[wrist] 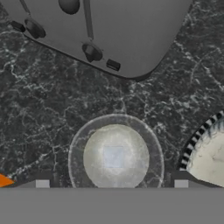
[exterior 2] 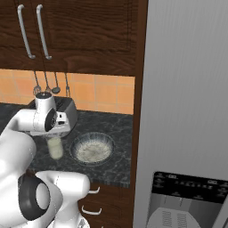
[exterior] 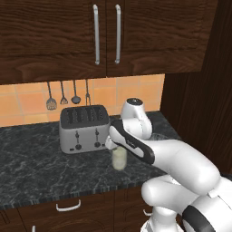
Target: Grab a lemon wedge from the fridge and one ice cube from the ice bowl, and put them in the glass of lemonade.
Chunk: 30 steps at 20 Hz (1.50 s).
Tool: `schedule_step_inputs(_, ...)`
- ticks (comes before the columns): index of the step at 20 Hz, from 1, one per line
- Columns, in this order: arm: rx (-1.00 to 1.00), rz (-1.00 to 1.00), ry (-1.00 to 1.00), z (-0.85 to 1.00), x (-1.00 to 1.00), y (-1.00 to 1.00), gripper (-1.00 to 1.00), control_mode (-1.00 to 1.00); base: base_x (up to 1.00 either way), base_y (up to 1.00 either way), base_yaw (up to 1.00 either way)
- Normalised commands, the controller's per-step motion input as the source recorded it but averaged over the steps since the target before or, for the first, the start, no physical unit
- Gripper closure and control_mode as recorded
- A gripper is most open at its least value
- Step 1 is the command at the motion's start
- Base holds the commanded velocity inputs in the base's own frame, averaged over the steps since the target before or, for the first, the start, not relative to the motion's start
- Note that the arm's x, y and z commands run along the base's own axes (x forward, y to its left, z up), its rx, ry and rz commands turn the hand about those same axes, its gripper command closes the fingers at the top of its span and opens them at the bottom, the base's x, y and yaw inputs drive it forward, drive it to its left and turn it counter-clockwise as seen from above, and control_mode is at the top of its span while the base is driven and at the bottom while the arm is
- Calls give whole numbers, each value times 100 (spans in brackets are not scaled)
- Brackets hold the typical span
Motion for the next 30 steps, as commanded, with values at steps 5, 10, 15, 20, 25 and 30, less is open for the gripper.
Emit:
schedule_step_inputs(5, 4, 0, -1, 6, -24, -11, -100, -100, 0, 0, 0)
schedule_step_inputs(10, 17, 0, -8, 22, -59, -55, -100, -100, 0, 0, 0)
schedule_step_inputs(15, 16, -1, -9, 5, -53, -67, -100, -100, 0, 0, 0)
schedule_step_inputs(20, 4, -1, 3, 0, -5, -61, -100, -100, 0, 0, 0)
schedule_step_inputs(25, 0, -15, 15, 2, -2, -32, -100, -100, 0, 0, 0)
schedule_step_inputs(30, -5, -45, 1, 46, -13, -8, -100, -100, 0, 0, 0)
